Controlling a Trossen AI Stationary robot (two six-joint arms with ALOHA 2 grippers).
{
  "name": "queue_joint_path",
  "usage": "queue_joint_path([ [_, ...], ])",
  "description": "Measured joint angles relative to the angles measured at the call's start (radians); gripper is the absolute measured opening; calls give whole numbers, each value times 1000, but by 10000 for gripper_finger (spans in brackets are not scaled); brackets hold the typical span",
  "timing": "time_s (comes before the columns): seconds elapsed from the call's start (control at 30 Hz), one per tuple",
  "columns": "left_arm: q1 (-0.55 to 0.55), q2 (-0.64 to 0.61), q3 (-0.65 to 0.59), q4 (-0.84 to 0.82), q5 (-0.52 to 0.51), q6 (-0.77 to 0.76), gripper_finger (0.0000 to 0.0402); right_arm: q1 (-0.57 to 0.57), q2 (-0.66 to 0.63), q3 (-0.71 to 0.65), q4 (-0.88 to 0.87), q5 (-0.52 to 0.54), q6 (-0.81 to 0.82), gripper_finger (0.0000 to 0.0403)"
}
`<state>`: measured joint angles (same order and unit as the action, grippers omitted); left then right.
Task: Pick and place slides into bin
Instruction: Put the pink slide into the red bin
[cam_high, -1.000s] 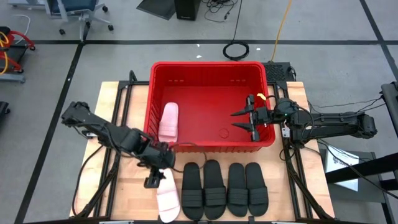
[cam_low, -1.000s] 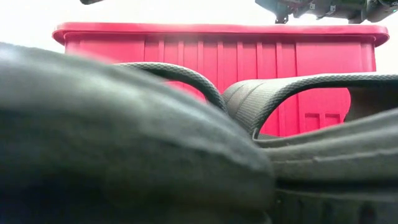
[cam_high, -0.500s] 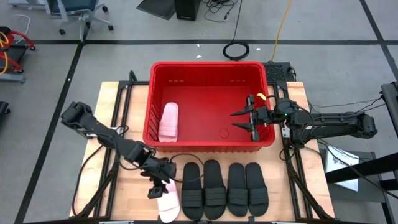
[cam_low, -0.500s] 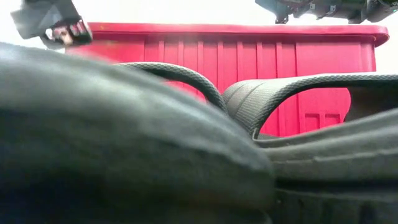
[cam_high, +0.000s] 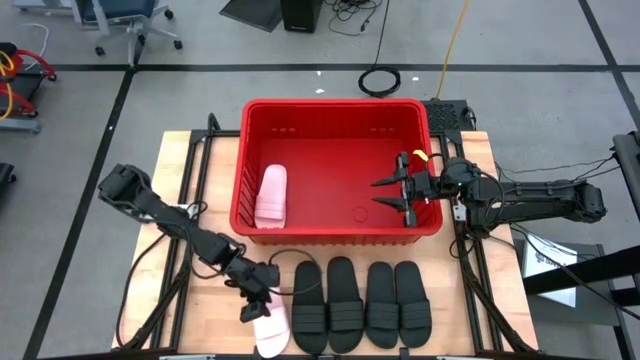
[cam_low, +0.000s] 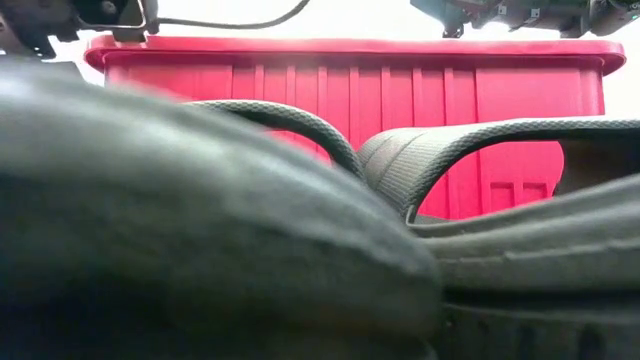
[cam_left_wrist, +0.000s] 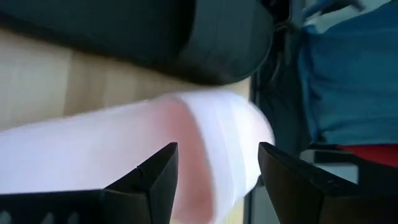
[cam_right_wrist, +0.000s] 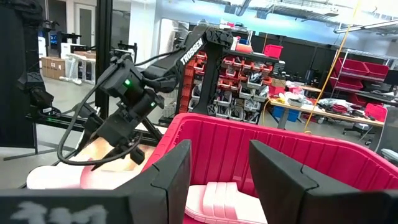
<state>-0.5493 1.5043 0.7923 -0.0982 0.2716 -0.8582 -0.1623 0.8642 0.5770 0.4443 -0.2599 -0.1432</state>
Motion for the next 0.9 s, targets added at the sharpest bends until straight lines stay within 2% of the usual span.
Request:
queue_joint_path([
  [0.3, -23, 58, -33, 101, -13, -28, 216, 0, 0, 0, 1, 0, 0, 150],
  [0.67, -35, 175, -32, 258, 89, -43, 214, 0, 0, 0, 1, 0, 1, 150],
  [0.77, -36, 188, -32, 275, 102, -41, 196, 0, 0, 0, 1, 0, 1, 150],
  [0.9, -35, 187, -31, 279, 103, -29, 142, 0, 0, 0, 1, 0, 1, 150],
])
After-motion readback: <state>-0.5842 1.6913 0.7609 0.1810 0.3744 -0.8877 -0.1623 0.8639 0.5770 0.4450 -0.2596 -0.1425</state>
